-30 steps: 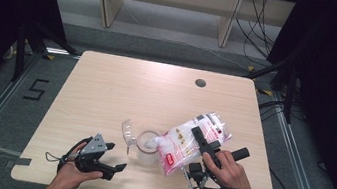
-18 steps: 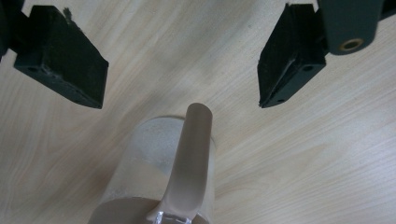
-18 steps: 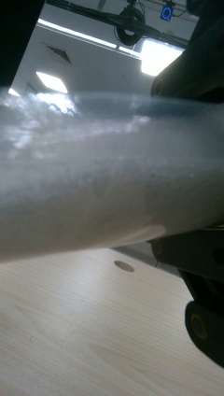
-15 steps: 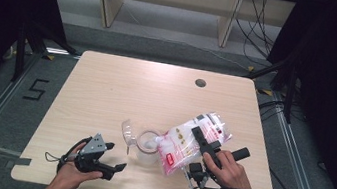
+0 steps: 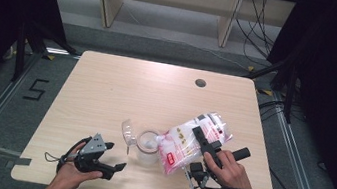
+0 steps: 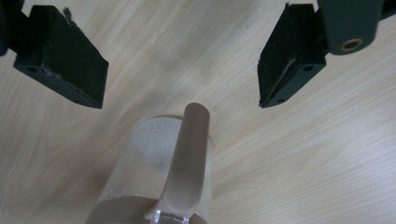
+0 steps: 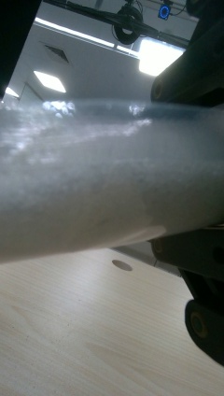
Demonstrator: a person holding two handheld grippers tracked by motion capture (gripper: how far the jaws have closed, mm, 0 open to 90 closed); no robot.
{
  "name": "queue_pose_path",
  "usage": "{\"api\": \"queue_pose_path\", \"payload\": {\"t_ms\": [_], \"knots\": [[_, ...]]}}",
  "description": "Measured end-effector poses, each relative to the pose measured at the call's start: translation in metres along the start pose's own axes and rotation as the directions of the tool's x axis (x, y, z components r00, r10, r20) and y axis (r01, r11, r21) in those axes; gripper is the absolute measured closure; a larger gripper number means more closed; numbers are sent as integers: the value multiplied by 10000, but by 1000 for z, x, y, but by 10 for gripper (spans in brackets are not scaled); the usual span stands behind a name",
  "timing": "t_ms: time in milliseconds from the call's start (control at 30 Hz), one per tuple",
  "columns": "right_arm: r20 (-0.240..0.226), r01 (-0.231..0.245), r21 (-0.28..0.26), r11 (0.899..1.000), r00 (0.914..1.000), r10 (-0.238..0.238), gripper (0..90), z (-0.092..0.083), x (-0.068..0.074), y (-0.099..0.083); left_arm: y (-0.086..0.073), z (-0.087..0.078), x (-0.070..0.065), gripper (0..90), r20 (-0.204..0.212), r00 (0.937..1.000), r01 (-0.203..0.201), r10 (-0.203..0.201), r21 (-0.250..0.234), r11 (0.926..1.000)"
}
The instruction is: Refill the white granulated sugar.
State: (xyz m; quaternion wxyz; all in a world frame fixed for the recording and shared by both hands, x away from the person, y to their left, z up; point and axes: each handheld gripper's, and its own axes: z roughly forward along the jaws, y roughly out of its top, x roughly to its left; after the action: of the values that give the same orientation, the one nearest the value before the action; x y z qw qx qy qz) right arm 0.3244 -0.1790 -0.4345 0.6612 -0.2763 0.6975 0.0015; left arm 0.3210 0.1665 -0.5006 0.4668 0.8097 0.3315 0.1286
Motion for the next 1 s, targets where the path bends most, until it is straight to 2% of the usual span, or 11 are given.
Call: {"api": "queue_pose_path", "payload": {"t_ms": [67, 100, 133, 200, 400, 467, 633, 667, 733, 800, 1000], "knots": [[20, -85, 7, 10000, 10000, 85, 644, 0, 0, -1, 0, 0, 0, 159, -3, 10000, 74, -74, -30, 10000], [-14, -312, 75, 9995, 9995, 312, 644, 0, 2, -1, -1, 0, 1, 159, -66, 10000, -70, 71, 44, 10000], [23, -366, 99, 9993, 9993, 365, 644, 0, 3, -1, -1, 1, -1, 159, -11, 10000, 81, -81, -64, 9999], [9, -67, 7, 10000, 10000, 67, 644, 1, 1, -1, 0, 0, -1, 159, -42, 9999, 100, -100, -11, 9999], [10, -201, 16, 9998, 9998, 201, 646, -1, 0, 0, 0, 0, 0, 159, -13, 10000, 17, -17, 95, 10000], [16, 81, -49, 10000, 10000, -81, 646, -1, -3, 1, 0, 0, 0, 159, 9, 10000, -26, 25, 112, 9999], [-5, -100, -53, 9999, 10000, 99, 647, -3, -4, 2, 0, 0, 1, 159, 21, 10000, -32, 32, 99, 9999], [-7, -149, 17, 9999, 9999, 149, 648, -3, -3, 2, 0, 0, -1, 159, -16, 9998, 192, -192, 176, 9997], [33, 177, -165, 9997, 9998, -177, 648, -3, -8, 2, 0, 0, 0, 159, -21, 9999, 132, -132, 185, 9997], [-29, -388, 52, 9992, 9992, 388, 649, -5, -5, 3, 0, 0, 1, 159, -5, 10000, -13, 13, 194, 9998], [31, -235, 126, 9996, 9997, 235, 652, -5, -9, 2, 0, 0, 1, 159, 0, 10000, 5, -5, 130, 9999]]}}
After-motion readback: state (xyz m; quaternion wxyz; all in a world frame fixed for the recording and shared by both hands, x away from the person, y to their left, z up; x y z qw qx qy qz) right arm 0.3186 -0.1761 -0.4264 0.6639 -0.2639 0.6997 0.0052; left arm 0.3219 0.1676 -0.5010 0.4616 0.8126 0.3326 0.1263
